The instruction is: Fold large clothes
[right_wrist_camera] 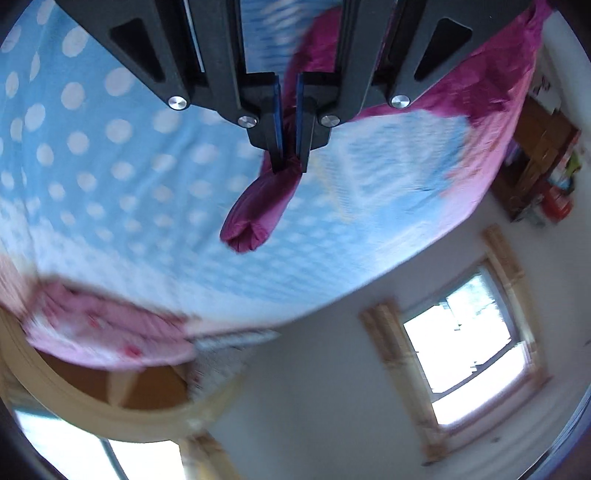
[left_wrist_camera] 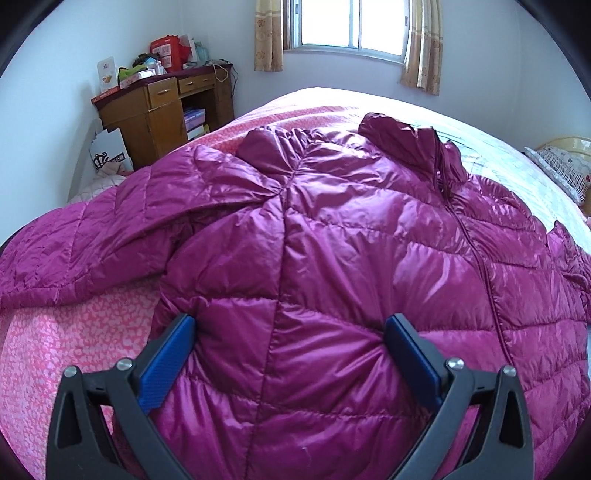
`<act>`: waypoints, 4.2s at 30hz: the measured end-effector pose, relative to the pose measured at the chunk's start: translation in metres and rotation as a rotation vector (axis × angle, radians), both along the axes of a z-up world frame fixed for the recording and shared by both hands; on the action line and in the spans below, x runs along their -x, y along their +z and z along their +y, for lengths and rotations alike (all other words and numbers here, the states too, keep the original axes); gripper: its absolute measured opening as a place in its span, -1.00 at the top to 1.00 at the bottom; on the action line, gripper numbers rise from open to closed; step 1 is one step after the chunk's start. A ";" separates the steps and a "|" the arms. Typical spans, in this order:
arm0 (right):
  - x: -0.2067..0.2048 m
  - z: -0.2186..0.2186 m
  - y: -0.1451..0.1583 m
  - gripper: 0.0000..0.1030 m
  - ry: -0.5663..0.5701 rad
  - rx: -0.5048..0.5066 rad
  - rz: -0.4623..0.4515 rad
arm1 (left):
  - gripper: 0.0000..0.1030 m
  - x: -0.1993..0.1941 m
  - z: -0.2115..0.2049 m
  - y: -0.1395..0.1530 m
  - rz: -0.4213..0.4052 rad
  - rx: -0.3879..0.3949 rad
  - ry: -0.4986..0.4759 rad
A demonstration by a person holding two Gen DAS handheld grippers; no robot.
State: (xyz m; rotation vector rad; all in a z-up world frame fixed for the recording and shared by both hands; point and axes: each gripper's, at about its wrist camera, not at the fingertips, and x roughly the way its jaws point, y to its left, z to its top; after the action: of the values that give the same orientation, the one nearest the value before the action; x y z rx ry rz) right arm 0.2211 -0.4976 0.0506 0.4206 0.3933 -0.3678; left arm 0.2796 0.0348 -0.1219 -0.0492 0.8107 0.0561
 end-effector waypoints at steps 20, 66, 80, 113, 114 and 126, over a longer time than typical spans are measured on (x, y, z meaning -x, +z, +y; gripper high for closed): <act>-0.158 0.361 -0.100 0.90 0.911 -0.090 0.170 | -1.00 0.011 0.021 0.003 -0.079 0.144 0.000; -0.140 0.204 -0.170 -0.01 0.583 0.045 0.305 | -1.00 0.022 0.043 0.045 -0.073 0.071 0.124; -0.140 0.205 -0.169 -0.08 0.593 0.036 0.302 | -0.86 0.050 0.265 0.030 -0.064 0.444 0.799; -0.140 0.199 -0.170 -0.09 0.599 -0.012 0.281 | 0.88 -0.017 0.005 0.147 -0.439 0.022 -0.074; -0.140 0.197 -0.170 -0.09 0.600 -0.022 0.277 | 0.88 -0.018 -0.013 0.140 -0.422 0.015 -0.119; -0.138 0.187 -0.172 -0.09 0.606 -0.092 0.248 | 0.55 -0.006 -0.111 0.037 -0.155 -0.112 -0.344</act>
State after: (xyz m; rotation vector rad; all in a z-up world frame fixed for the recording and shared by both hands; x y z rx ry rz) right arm 0.3592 -0.3105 -0.1212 0.3259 0.7554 0.1925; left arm 0.2854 -0.0763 -0.0848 0.1905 0.6507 -0.2252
